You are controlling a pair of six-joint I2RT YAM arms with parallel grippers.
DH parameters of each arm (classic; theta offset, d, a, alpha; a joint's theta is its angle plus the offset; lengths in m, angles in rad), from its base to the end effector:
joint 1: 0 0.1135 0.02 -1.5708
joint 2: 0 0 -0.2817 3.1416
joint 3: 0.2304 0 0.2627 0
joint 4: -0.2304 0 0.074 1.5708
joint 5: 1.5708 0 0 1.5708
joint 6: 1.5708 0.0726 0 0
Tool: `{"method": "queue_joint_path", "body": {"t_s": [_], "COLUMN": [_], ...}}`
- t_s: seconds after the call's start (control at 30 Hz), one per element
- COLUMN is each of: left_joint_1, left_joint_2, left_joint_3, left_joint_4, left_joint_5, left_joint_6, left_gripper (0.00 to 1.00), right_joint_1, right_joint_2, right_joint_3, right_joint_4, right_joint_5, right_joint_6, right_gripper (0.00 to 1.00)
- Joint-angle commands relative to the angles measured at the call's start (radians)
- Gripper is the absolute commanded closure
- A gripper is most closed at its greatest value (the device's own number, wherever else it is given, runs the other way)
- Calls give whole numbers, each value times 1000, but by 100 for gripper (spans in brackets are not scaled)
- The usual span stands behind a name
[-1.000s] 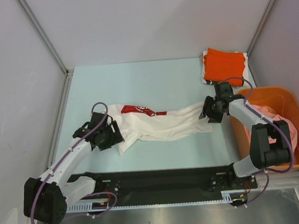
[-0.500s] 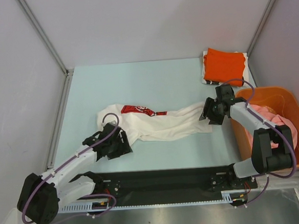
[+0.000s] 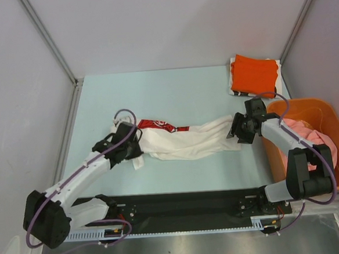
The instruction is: Fold and stack the t-shirts
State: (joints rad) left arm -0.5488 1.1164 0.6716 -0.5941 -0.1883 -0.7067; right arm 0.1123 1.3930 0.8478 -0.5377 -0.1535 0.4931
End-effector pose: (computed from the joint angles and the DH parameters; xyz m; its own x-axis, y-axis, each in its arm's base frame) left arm 0.2005 -0.1067 0.1855 -0.8393 -0.2344 -0.4905 -0.1493 0.9670 -0.2066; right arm 0.2852 0.0433 0.1807 -0.8593 0.3739 -0.3490 0.2552 0.9048 0.3409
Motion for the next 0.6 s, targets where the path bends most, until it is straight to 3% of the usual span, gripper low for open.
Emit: {"method": "queue_joint_path", "body": {"t_s": [0.0, 0.13, 0.3, 0.57], "left_joint_1": [38, 76, 82, 104], "left_joint_2": [-104, -118, -26, 120], "left_joint_3": [244, 431, 425, 488], "left_joint_4": [-73, -147, -136, -73], "left_joint_5": [-80, -82, -8, 30], "left_joint_6": [100, 174, 188, 208], "left_gripper": [100, 100, 100, 99], "right_joint_1": [-11, -16, -3, 96], "right_joint_2": [-14, -14, 58, 74], "right_joint_3": [5, 19, 51, 59], "right_joint_4": [42, 73, 127, 176], "right_joint_5": [32, 35, -3, -29], "right_joint_6": [7, 2, -5, -18], "right_gripper": [41, 47, 53, 48]}}
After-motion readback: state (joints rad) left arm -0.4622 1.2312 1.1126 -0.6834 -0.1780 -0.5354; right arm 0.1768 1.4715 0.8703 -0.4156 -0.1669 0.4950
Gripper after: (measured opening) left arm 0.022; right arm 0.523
